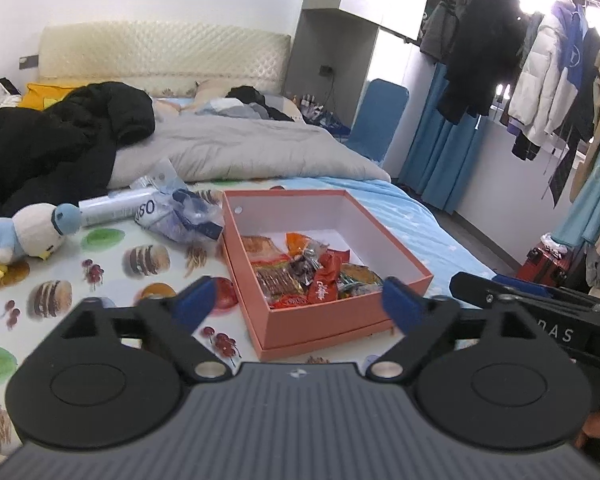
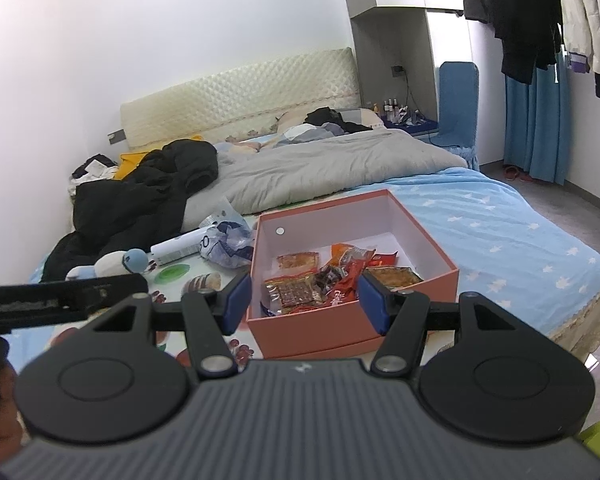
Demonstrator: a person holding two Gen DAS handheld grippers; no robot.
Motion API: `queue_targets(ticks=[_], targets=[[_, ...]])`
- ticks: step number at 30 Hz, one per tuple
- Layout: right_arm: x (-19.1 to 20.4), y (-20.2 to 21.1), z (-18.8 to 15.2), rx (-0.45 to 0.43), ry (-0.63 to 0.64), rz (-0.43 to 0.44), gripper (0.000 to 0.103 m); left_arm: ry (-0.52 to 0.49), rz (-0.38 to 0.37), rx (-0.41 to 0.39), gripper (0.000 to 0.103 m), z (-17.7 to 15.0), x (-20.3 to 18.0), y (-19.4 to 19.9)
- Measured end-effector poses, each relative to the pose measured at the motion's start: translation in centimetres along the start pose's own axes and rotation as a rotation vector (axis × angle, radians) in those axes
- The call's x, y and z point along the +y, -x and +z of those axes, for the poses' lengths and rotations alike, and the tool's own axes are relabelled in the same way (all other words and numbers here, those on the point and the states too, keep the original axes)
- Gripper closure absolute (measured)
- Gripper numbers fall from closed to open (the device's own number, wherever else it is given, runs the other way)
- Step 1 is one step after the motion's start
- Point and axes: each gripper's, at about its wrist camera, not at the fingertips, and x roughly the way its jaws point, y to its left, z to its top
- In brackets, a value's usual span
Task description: Organize snacks
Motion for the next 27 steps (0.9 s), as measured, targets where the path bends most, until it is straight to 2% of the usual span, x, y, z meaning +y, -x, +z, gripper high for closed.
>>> queue_targets(ticks=[3, 4, 21, 27], targets=[[-0.01, 0.02, -0.15, -0.013, 0.000, -0.002, 0.007, 0.017, 0.014, -0.002, 0.005, 0.11, 0.30, 0.13], [-0.01, 0.13, -0.17, -0.028, 0.001, -0.002, 0.000, 0.022, 0.020, -0.003, 0.004, 0.13, 0.41, 0.09], [-0.61, 0.31, -0.28, -0.041, -0.015, -0.016, 0.000, -0.023, 0.093, 0.010, 0.001, 0.62, -0.05, 0.18], [-0.67, 0.34, -0.28, -0.048, -0.016, -0.015, 0.000, -0.014, 0.091, 0.015, 0.001, 0.64, 0.15, 0.09]])
